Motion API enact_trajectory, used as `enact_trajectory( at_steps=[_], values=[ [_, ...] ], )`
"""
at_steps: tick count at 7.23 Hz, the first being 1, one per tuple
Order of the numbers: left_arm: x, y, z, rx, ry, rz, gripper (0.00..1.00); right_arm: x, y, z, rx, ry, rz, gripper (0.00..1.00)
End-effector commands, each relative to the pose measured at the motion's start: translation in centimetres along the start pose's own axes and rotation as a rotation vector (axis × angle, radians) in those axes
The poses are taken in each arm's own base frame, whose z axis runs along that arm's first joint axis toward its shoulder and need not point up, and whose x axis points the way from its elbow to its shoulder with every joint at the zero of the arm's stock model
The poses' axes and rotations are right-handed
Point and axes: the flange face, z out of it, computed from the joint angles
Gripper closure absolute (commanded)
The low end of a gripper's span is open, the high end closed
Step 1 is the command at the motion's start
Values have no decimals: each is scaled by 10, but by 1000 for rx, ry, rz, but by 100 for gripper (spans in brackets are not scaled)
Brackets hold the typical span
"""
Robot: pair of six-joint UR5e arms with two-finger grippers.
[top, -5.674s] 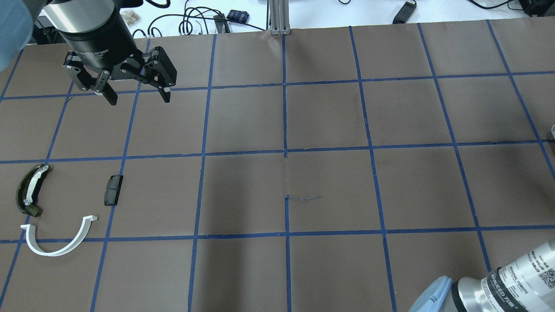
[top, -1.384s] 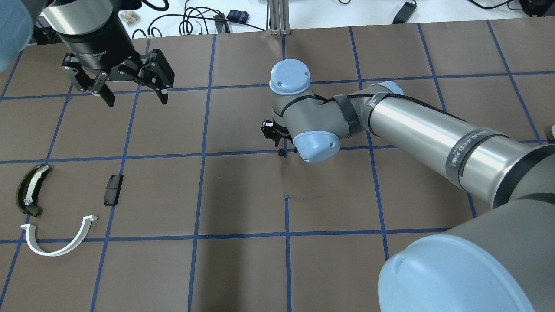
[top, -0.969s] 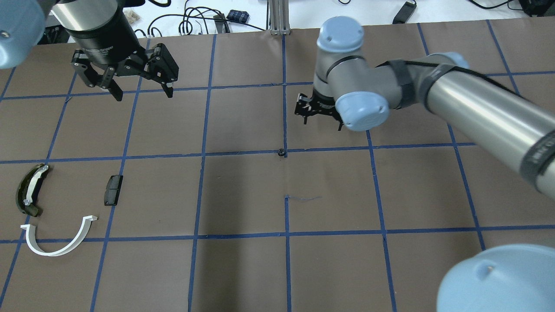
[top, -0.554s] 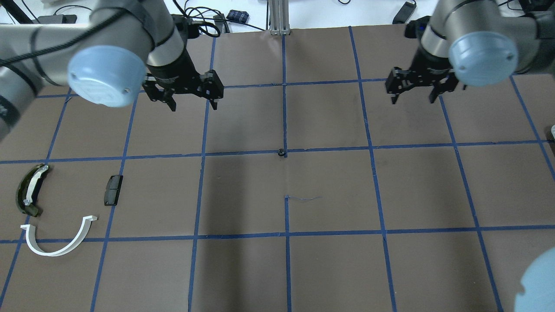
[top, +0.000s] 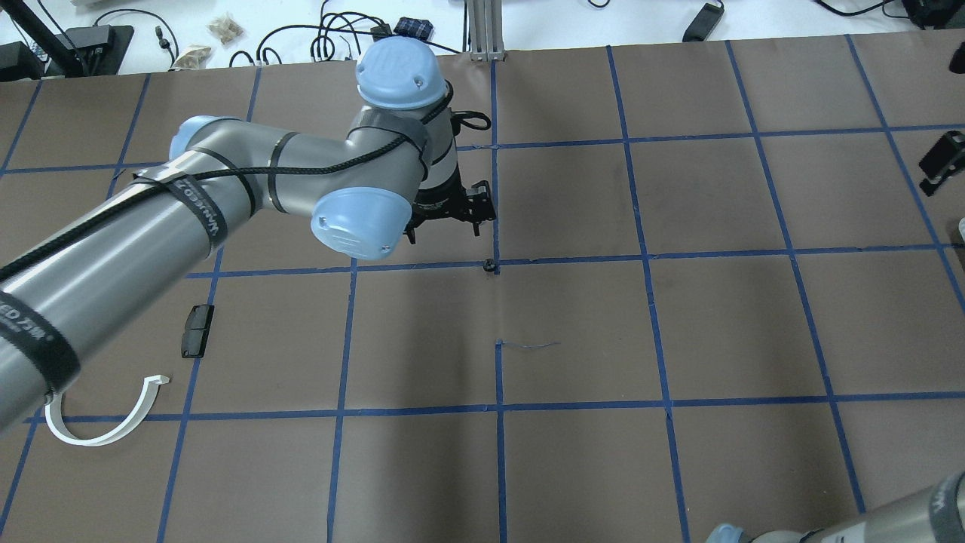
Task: Place bearing gear from tray to pile
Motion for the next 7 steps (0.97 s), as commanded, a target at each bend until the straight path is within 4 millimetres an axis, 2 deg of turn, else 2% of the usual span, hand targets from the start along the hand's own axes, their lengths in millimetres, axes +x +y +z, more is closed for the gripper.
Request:
enact_trajectory(
  at_steps=[1,2,3,4,5,7],
  values=[
    [32,3,43,14,5,-21,0,93,7,57,-7,-4,-26,12],
    [40,4,50,24,6,-35,0,113,-7,80,0,7,-68,14],
    [41,2,62,29,6,-49,0,139,4,111,-16,-23,-73,14],
    [42,-1,77,34,0,-46,0,168,27,142,-13,-63,-88,15],
    [43,0,90,32,-20,-42,0,179,28,154,9,-44,-100,15],
    [40,-2,101,61,-55,-39,0,185,29,179,14,-40,-114,15]
  ],
)
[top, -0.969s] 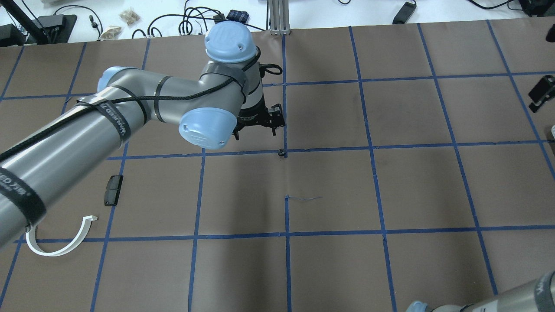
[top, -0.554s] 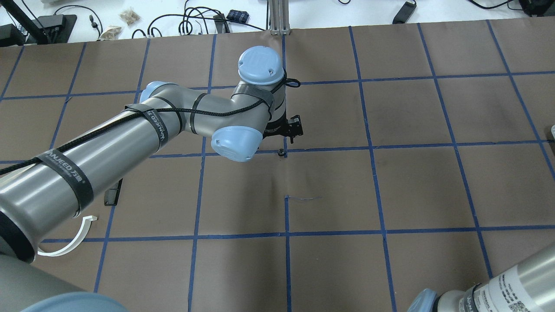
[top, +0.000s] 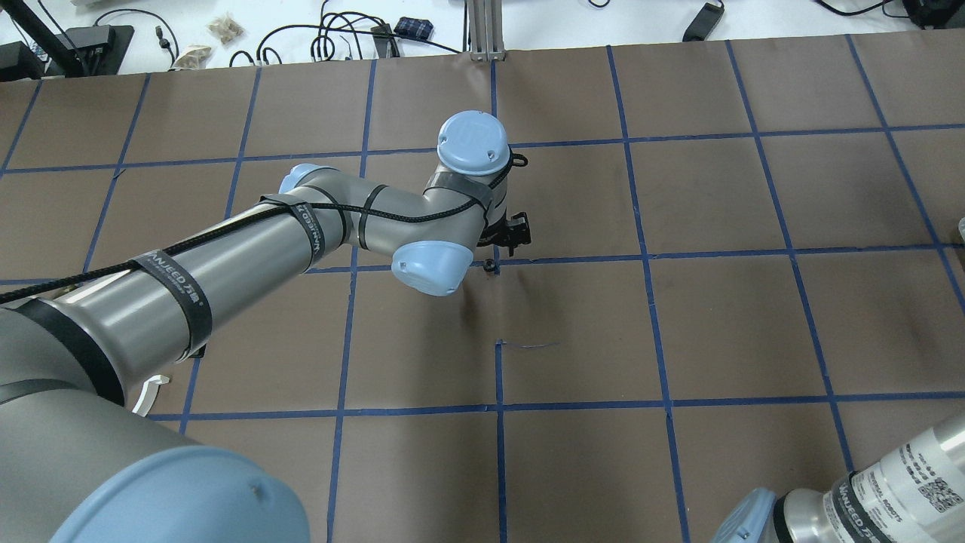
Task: Place bearing gear from tray to pile
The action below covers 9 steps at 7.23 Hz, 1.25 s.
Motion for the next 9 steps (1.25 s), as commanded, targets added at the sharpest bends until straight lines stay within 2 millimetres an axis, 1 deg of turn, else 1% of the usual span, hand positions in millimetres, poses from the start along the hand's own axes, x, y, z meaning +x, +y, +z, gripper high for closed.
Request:
enact_trajectory(
  at_steps=[1,2,3,4,5,6,8,9],
  values=[
    [0,1,8,7,-14,11,8,6,5,18,0,-3,-12,15],
    [0,1,12,-3,-13,18,11,6,5,18,-2,-2,-24,16],
    [1,1,16,-7,-14,18,18,6,5,18,0,-3,-24,19],
    [1,1,16,-9,-9,33,34,6,5,18,-2,-3,-27,27],
    [4,3,17,-24,16,48,36,5,6,19,-7,-10,-28,30],
    [4,3,16,-24,19,47,38,5,6,20,-7,-12,-28,37],
    [4,4,16,-25,19,48,39,5,5,26,-10,-19,-31,41],
    [4,4,16,-25,19,50,49,5,5,23,-9,-16,-29,46]
  ],
)
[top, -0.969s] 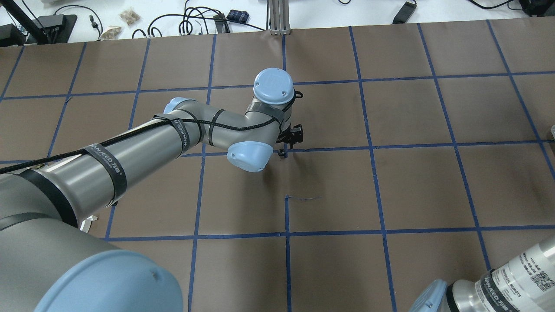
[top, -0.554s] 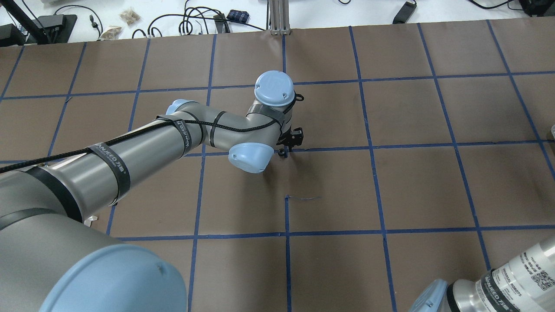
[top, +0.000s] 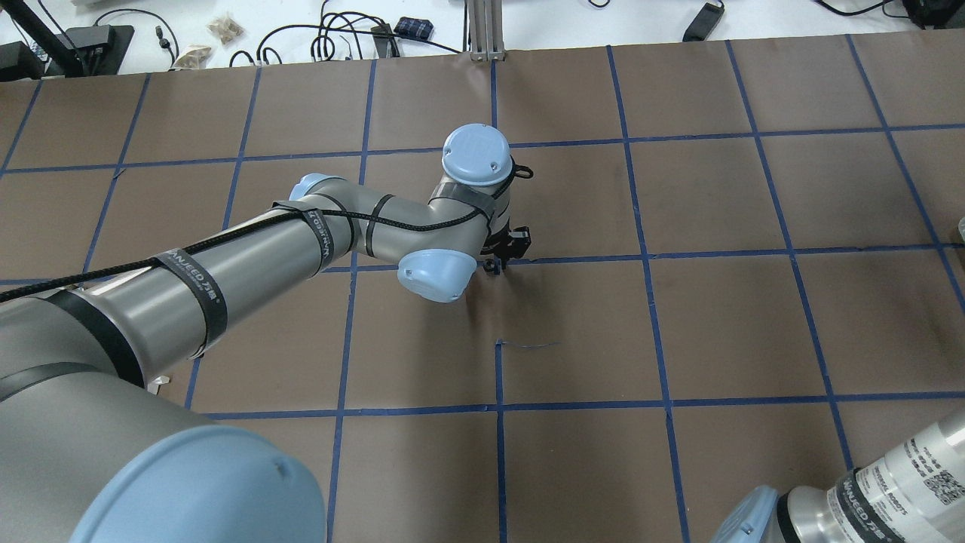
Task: Place bearing gear from tray to pile
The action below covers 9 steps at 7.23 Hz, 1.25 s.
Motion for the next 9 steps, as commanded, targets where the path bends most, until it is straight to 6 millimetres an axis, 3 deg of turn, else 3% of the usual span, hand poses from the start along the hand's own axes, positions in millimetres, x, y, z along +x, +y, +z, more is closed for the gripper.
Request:
enact_trajectory(
  at_steps=[1,3,4,6,7,8,9],
  values=[
    [0,0,0,0,0,2,60,1,0,0,-1,-1,-1,56],
    [-1,6,-3,-3,3,5,81,0,0,-3,-3,-3,0,67],
    [-5,8,0,-10,0,0,85,0,1,-2,-4,-6,-2,71],
    [-24,-7,-33,10,30,3,90,-3,-1,-12,-18,-9,-6,75],
    [-64,-28,-59,-17,28,-27,90,-13,0,-39,-23,-16,-5,75],
    [-117,-41,-90,-63,32,45,90,-33,-2,-72,-26,-24,-7,75],
    [-186,-57,-103,-97,21,106,90,-62,-17,-94,-42,-39,-22,78]
  ],
)
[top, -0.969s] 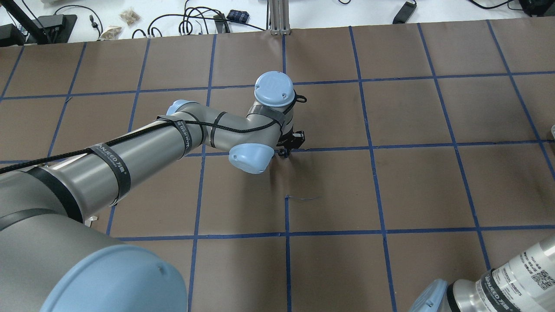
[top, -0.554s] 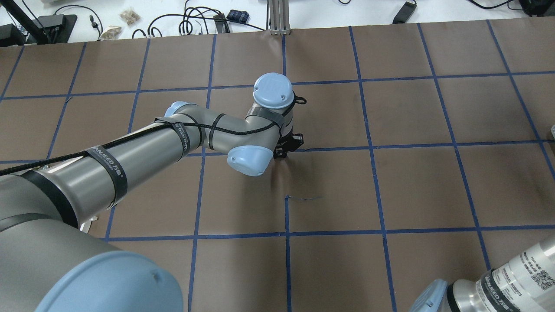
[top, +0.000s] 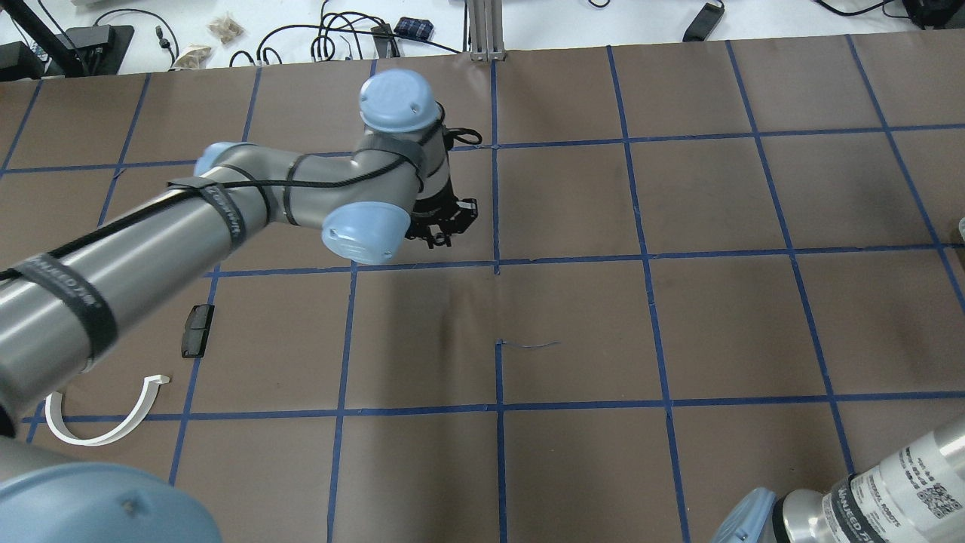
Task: Place bearing gear from tray to pile
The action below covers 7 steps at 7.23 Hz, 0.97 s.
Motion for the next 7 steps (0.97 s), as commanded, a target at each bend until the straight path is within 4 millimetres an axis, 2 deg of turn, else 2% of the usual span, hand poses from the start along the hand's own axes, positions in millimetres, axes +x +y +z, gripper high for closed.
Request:
enact_trajectory(
  at_steps=[1,3,4,5,6,7],
  values=[
    [-148,-24,-37,-50,-7,89,90,-73,-21,-57,-31,-29,13,78],
    [-298,-12,-37,-94,-25,195,90,-188,-39,-80,-60,-34,176,78],
    [-366,-1,-28,-98,-4,234,90,-239,-48,-76,-75,-37,257,78],
    [-413,4,-18,-95,10,218,90,-289,-60,-73,-79,-32,333,78],
    [-441,9,-6,-85,9,227,90,-344,-79,-73,-87,-13,406,78],
    [-452,15,9,-88,3,219,90,-402,-102,-75,-79,16,457,78]
  ],
)
